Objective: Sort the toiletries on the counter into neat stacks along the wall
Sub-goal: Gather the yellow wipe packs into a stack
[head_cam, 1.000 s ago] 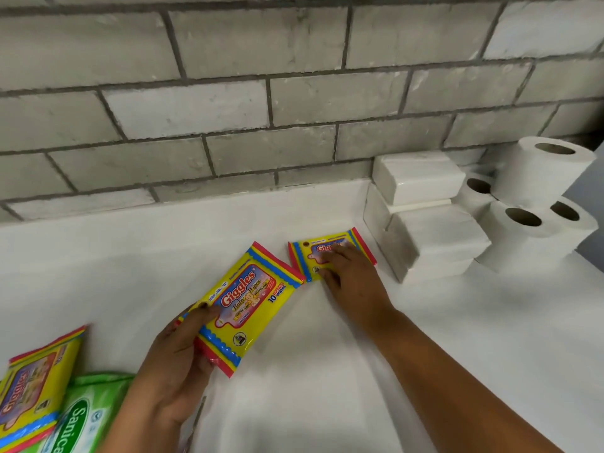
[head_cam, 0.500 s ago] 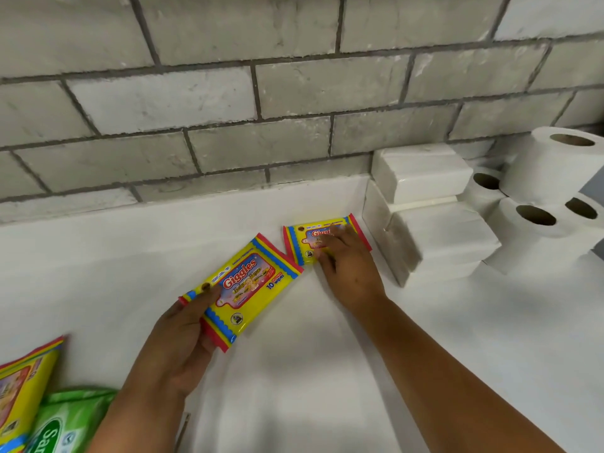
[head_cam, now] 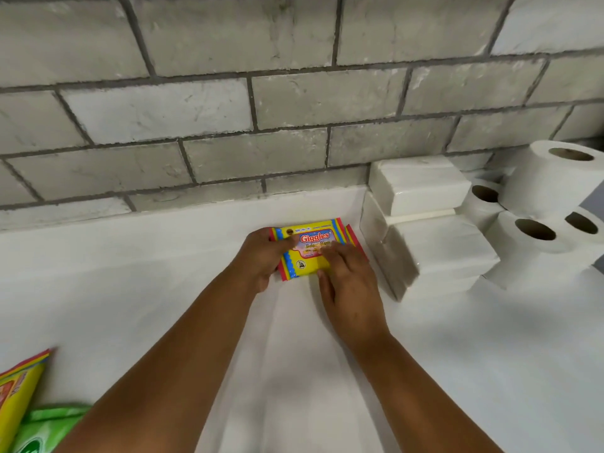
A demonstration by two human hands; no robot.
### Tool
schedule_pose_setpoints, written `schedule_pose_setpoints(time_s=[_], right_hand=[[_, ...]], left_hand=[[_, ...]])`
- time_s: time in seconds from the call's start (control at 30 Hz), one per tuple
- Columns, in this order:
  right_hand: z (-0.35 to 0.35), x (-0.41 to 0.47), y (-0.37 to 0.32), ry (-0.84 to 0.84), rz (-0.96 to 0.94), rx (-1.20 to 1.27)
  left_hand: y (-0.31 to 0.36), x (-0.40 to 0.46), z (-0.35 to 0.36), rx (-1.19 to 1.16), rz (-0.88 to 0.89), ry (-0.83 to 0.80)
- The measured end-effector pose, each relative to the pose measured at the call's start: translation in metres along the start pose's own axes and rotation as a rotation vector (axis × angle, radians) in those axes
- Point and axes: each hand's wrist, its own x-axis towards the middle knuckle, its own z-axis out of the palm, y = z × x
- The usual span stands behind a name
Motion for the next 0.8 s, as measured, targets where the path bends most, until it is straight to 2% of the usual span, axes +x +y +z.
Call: schedule_pose_setpoints(time_s=[0.07, 0.2, 0.33, 0.47, 0.8], right_hand=[[0.004, 0.000, 0.003, -0.036, 0.010, -0.050], [0.007, 0.000, 0.001, -0.055, 0.043, -0.101], [0.007, 0.000, 0.000, -0.062, 0.053, -0.106], [0.008, 0.003, -0.001, -0.093, 0.070, -0.131], [0.003, 0.001, -0.003, -0.078, 0.069, -0.168]], left_hand=[[-0.002, 0.011, 0.003, 0.124, 0.032, 0.040], [-0.006, 0.015, 0.004, 0.418, 0.141, 0.221], [-0.021, 0.000, 0.005, 0.414, 0.257, 0.330], [-0.040, -0.012, 0.006, 0.301, 0.268, 0.326], [-0.040, -0.043, 0.002, 0.409, 0.286, 0.247]])
